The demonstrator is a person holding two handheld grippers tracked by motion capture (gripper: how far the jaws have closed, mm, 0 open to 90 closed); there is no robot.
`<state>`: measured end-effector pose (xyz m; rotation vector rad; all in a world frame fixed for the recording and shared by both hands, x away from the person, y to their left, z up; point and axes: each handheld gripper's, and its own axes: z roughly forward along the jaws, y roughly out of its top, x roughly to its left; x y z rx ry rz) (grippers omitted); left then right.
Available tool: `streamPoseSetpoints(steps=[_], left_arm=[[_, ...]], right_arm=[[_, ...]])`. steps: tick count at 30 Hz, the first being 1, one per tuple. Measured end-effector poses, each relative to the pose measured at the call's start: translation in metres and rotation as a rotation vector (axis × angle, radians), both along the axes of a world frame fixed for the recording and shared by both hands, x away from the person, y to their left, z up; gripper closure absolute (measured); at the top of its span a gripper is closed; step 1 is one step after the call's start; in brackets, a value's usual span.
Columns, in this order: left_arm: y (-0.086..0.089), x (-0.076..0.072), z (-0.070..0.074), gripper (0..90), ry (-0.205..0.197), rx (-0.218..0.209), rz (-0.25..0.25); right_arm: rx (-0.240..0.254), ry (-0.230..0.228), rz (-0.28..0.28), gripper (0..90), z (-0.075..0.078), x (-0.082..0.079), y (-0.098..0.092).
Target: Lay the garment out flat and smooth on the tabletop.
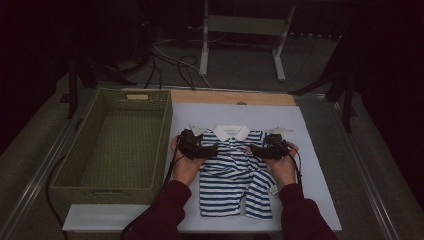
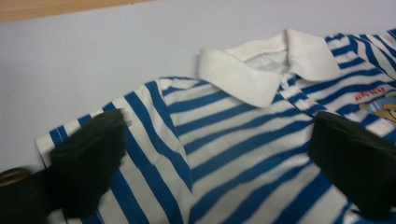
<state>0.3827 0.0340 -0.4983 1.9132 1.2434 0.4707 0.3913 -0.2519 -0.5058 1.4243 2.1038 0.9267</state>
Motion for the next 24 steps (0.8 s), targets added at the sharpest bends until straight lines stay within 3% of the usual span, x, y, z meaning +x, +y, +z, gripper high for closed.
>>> streamPoseSetpoints(steps=[5,12,19,24], left_arm=[[0.002,-0.007,0.003,0.1,-0.01,-0.028,-0.035],[0.005,-0.018,0.006,0.0,-0.023,-0.073,-0.074],[0.01,-0.032,0.007,0.0,-0.04,-0.124,-0.13],[0.01,-0.042,0.007,0.0,-0.042,-0.113,-0.17]], right_arm=[[0.033,-0.023,0.013,17.7,0.006,-0.018,-0.002],[0.011,-0.068,0.053,17.0,0.012,-0.042,-0.003],[0.034,-0.074,0.097,15.7,0.013,-0.059,0.001],[0.027,-0.095,0.124,15.9,0.015,-0.073,0.003]])
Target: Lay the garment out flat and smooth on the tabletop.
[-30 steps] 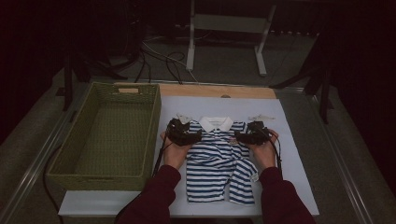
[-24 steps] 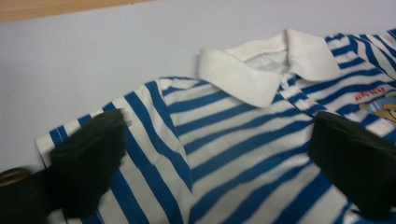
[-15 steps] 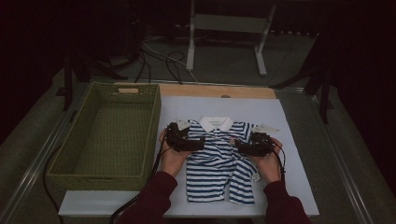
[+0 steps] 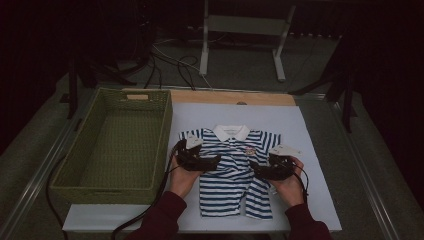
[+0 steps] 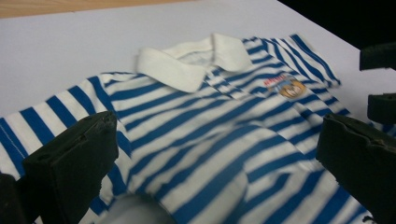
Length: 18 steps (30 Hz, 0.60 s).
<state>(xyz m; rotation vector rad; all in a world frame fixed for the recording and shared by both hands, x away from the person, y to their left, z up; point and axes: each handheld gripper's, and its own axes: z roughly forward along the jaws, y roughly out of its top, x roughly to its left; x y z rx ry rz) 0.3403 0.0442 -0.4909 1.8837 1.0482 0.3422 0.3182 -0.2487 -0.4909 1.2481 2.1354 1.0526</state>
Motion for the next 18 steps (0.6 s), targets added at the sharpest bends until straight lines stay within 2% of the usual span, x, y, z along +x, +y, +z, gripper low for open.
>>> streamPoseSetpoints(steps=[12,16,18], left_arm=[[0.003,-0.028,-0.01,0.0,0.001,0.013,-0.067],[0.009,-0.039,-0.017,0.0,0.044,0.007,-0.062],[0.012,-0.044,-0.021,0.0,0.059,0.02,-0.057]], right_arm=[[0.015,-0.042,0.028,16.7,0.005,-0.026,0.001],[0.011,-0.045,0.034,16.6,0.004,-0.032,0.0],[0.003,-0.045,0.036,16.6,0.003,-0.033,0.001]])
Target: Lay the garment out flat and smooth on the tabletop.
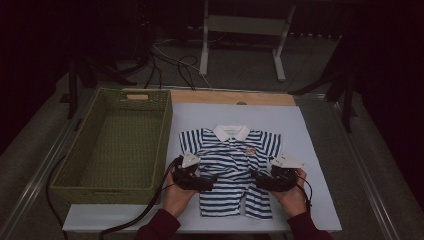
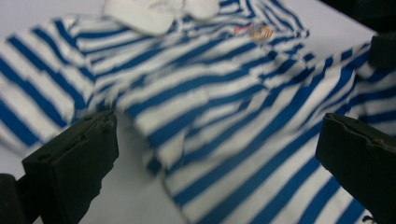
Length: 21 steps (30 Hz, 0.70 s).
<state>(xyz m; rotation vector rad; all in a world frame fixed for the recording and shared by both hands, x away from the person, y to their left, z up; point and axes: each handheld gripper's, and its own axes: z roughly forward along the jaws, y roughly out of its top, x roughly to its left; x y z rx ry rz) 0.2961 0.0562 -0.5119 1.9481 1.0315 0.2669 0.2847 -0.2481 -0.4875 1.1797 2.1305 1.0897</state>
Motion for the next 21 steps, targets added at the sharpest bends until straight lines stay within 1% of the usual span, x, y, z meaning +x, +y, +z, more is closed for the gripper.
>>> streamPoseSetpoints(steps=[2,7,9,10,12,13,14,15,18,21], left_arm=[[0.002,-0.005,-0.004,0.1,0.015,0.016,-0.003],[0.002,-0.016,-0.013,0.5,0.049,0.074,-0.018],[0.001,-0.021,-0.013,2.4,0.044,0.089,-0.027],[0.001,-0.025,-0.013,5.0,0.039,0.097,-0.023],[-0.001,-0.03,-0.013,11.1,0.029,0.127,-0.02],[-0.001,-0.033,-0.014,15.2,0.028,0.138,-0.015],[-0.001,-0.035,-0.016,17.2,0.034,0.155,-0.013],[-0.001,-0.037,-0.015,19.0,0.021,0.17,-0.015],[-0.002,-0.045,-0.016,29.8,-0.008,0.21,-0.01],[0.0,-0.051,-0.015,36.9,-0.014,0.203,-0.041]], right_arm=[[-0.004,0.0,0.002,16.7,0.0,-0.002,0.0],[-0.012,-0.01,0.007,16.9,0.001,-0.007,-0.001],[-0.015,-0.013,0.002,17.1,0.001,-0.009,-0.002],[-0.013,-0.014,0.004,17.0,0.001,-0.01,-0.004],[-0.012,-0.015,-0.002,17.2,0.001,-0.012,-0.006],[-0.012,-0.014,-0.006,17.5,0.001,-0.013,-0.007],[-0.01,-0.015,-0.007,17.6,0.001,-0.014,-0.008],[-0.012,-0.016,-0.008,17.6,0.001,-0.015,-0.009],[-0.012,-0.021,-0.012,17.7,0.002,-0.017,-0.009],[-0.017,-0.027,-0.011,18.0,0.003,-0.019,-0.009]])
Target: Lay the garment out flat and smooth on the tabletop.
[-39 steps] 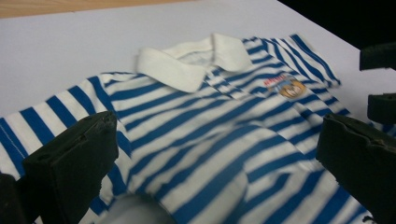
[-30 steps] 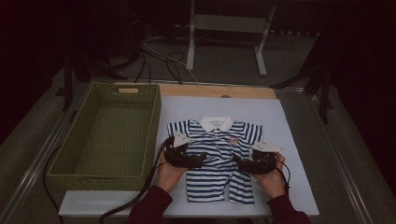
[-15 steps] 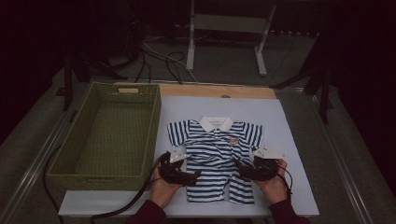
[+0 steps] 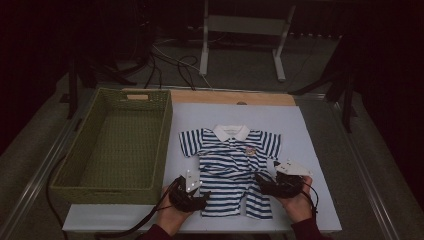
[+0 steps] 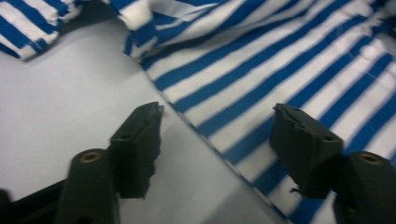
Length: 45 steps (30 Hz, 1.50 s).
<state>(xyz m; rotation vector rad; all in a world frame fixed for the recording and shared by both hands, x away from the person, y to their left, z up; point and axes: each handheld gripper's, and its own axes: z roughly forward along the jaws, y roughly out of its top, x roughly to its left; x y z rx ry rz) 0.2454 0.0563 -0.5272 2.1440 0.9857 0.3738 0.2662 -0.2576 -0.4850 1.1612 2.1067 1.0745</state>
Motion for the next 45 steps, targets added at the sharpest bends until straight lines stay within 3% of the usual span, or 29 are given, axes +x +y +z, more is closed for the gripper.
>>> streamPoseSetpoints(steps=[6,16,23,33,41,45], left_arm=[[0.001,-0.005,0.0,50.4,-0.002,-0.007,-0.013],[0.006,-0.003,0.003,87.4,0.048,-0.043,-0.071],[0.011,-0.011,0.005,89.1,0.061,-0.025,-0.089],[0.022,-0.03,0.012,89.1,0.009,0.105,-0.11],[0.046,-0.034,0.012,89.0,0.012,0.113,-0.058],[0.048,-0.034,0.011,88.8,0.011,0.108,-0.054]], right_arm=[[-0.006,-0.011,-0.002,18.4,0.001,-0.003,0.0],[-0.007,-0.017,-0.001,19.2,0.001,-0.006,0.0],[-0.008,-0.02,0.001,19.2,0.001,-0.007,-0.001],[-0.032,-0.028,0.012,19.1,0.002,-0.009,0.002],[-0.031,-0.032,0.002,19.3,0.003,-0.009,-0.002],[-0.036,-0.023,-0.007,20.3,0.004,-0.012,-0.007]])
